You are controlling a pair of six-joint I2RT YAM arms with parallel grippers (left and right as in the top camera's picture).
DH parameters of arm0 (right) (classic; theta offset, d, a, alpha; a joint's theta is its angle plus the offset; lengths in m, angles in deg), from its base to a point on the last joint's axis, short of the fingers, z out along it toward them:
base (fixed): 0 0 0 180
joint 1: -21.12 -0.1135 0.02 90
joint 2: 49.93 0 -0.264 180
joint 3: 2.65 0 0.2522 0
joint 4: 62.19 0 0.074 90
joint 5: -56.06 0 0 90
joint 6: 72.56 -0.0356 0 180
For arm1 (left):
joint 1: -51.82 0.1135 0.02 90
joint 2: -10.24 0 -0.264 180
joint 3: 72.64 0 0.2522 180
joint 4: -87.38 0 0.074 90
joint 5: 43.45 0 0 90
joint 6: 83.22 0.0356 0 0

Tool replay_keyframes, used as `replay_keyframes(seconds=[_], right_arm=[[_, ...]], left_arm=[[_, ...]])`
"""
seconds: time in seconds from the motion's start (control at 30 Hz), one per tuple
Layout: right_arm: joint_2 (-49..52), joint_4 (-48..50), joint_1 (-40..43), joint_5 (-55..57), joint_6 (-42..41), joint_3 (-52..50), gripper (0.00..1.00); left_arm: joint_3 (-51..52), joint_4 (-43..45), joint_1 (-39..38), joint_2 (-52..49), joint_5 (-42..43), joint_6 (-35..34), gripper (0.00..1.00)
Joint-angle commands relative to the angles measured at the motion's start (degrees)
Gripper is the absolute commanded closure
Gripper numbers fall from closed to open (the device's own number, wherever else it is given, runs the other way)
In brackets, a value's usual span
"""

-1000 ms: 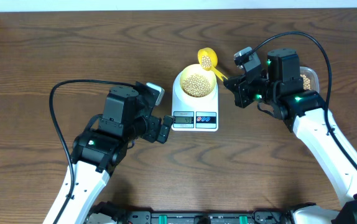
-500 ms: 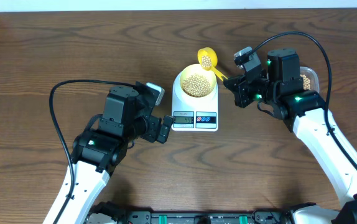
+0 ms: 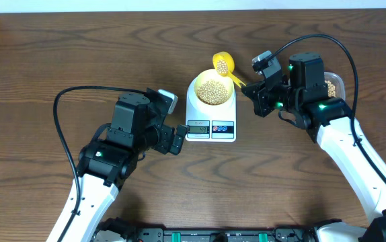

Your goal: Scoop item into bowl and weigh 50g on scale

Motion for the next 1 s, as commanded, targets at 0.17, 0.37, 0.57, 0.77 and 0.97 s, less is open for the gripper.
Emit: replay_keyframes(seconds=[0.17, 0.37, 0.57, 0.77, 0.97], right_arm=[[0.2, -0.1, -0.4, -1.0, 3.6, 0.0, 0.99], [0.2, -0.6, -0.4, -1.0, 3.6, 0.0, 0.99], [0.2, -0.6, -0.4, -1.5, 2.7, 0.0, 0.99], [0.2, -1.4, -0.6, -4.5, 2.1, 0.0, 0.99], [0.2, -0.5, -0.3, -3.0, 1.5, 0.0, 0.99]], left_arm=[[0.0, 0.2, 0.3, 0.0, -0.4, 0.4, 0.02], [0.0, 0.2, 0.3, 0.0, -0.3, 0.4, 0.02], [0.0, 0.2, 0.3, 0.0, -0.4, 0.4, 0.02], [0.0, 0.2, 0.3, 0.0, -0.3, 0.4, 0.02], [0.0, 0.2, 0.3, 0.0, -0.4, 0.4, 0.02]])
